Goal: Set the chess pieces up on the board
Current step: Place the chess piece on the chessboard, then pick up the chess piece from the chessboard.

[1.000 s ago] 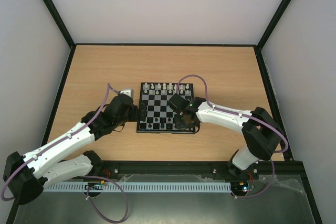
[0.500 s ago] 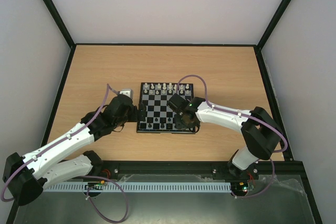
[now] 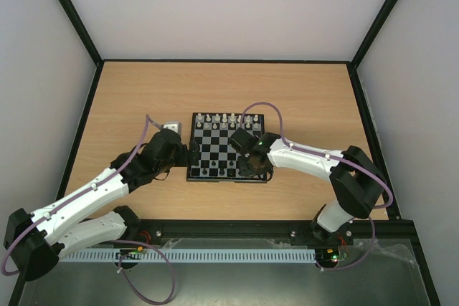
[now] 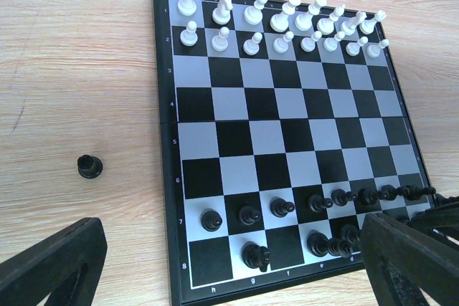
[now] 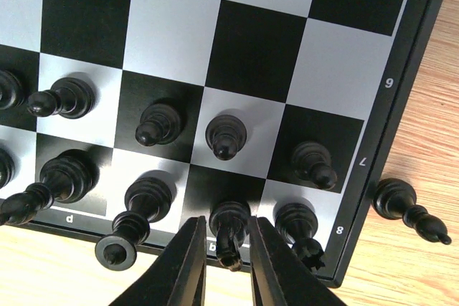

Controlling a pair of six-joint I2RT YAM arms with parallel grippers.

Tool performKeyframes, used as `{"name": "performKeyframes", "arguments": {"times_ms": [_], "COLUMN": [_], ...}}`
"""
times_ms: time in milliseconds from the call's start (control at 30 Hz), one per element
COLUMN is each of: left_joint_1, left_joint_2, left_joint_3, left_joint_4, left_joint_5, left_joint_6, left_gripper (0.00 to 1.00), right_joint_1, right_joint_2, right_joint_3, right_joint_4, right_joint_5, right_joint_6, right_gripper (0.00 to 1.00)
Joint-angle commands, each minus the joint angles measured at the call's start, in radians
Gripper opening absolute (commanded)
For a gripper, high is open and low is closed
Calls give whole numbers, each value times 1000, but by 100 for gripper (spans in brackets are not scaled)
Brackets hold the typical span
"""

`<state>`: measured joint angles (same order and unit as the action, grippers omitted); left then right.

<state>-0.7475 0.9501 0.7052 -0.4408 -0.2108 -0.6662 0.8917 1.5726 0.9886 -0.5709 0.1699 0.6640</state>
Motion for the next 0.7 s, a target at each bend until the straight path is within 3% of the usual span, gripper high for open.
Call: {"name": "performKeyframes", "arguments": {"times_ms": [0, 233, 433, 467, 667], "left_joint_1": [5, 5, 5, 5, 5], "left_joint_2": [-11, -13, -54, -61, -74], "left_joint_3": [-14, -16, -51, -63, -159], "left_joint_4": [-10, -13, -6, 2, 95], "left_joint_5": [-7, -16, -44, -48, -70], "left_joint_6": [-11, -15, -39, -46, -86], "left_gripper": [99, 100, 99, 99, 99], "right_joint_1": [6, 6, 6, 6, 7], "right_joint_2": [-38, -154, -322, -357, -477], "right_joint_3": [32, 72, 16, -10, -162], "right_joint_4": [-51, -121, -100, -81, 33], "right_joint_5": [2, 20, 49, 53, 76], "right_joint_6": [-5, -9, 15, 21, 48], "right_gripper": [19, 30, 56, 64, 69]}}
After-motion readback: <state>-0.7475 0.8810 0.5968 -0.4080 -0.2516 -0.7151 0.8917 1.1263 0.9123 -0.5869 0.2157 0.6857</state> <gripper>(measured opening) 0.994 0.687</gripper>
